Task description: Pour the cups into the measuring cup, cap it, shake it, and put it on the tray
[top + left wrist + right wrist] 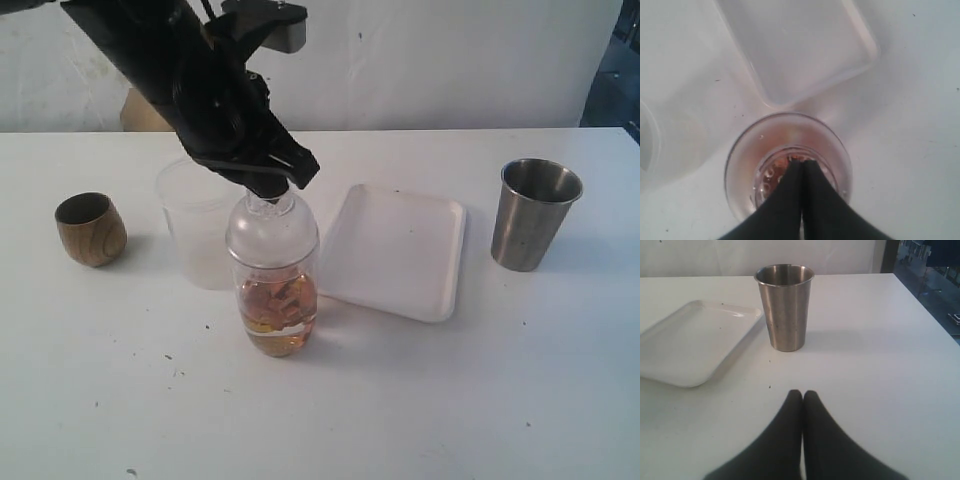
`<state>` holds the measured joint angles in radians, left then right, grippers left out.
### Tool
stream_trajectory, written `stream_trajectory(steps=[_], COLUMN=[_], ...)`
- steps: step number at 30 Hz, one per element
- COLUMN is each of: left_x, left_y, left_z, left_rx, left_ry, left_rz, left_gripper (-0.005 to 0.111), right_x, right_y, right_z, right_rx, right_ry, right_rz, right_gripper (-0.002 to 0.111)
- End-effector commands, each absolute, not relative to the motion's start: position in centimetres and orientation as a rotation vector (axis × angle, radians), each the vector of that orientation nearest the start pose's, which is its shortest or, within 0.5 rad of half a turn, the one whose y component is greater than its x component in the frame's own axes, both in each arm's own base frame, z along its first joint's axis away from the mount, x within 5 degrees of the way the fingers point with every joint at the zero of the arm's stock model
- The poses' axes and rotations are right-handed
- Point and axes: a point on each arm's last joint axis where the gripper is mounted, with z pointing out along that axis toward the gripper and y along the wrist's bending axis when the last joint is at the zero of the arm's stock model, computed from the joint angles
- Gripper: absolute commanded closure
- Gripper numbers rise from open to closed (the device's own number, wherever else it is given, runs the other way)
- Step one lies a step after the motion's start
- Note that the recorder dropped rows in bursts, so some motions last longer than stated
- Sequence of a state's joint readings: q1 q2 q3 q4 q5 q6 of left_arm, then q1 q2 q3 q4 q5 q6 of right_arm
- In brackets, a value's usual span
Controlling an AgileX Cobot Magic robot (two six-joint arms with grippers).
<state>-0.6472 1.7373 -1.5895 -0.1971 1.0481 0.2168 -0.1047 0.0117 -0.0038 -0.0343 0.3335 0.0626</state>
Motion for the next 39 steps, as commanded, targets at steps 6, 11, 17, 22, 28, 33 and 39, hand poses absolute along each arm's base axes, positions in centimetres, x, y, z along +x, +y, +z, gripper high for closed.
stream_trajectory(steps=[6, 11, 17, 22, 28, 33, 39], left_x=[28.8, 28.1, 27.1, 27.2, 27.6, 27.4, 26.4], left_y=[-24.0, -23.1, -22.7, -23.9, -24.1, -24.0, -23.0], left_z=[32.4, 35.6, 36.9, 33.0, 32.2, 32.0, 34.9], left_rx=[1.087, 1.037, 0.984, 1.031, 0.986, 1.002, 0.970], left_ry=[2.428, 2.276, 2.239, 2.251, 2.246, 2.270, 2.168], left_rz=[-0.400, -0.377, -0.437, -0.383, -0.385, -0.377, -0.380], left_gripper=[0.107, 0.107, 0.107, 0.107, 0.107, 0.107, 0.107], right_x=[5.4, 5.4, 5.4, 5.4, 5.4, 5.4, 5.4], right_y=[-0.6, -0.6, -0.6, -0.6, -0.6, -0.6, -0.6], right_z=[18.3, 18.3, 18.3, 18.3, 18.3, 18.3, 18.3], right_rx=[0.128, 0.128, 0.128, 0.128, 0.128, 0.128, 0.128], right_ry=[1.820, 1.820, 1.820, 1.820, 1.820, 1.820, 1.820], right_rz=[-0.059, -0.059, -0.059, -0.059, -0.059, -0.059, -0.059], right_gripper=[0.108, 0.108, 0.108, 0.108, 0.108, 0.108, 0.108])
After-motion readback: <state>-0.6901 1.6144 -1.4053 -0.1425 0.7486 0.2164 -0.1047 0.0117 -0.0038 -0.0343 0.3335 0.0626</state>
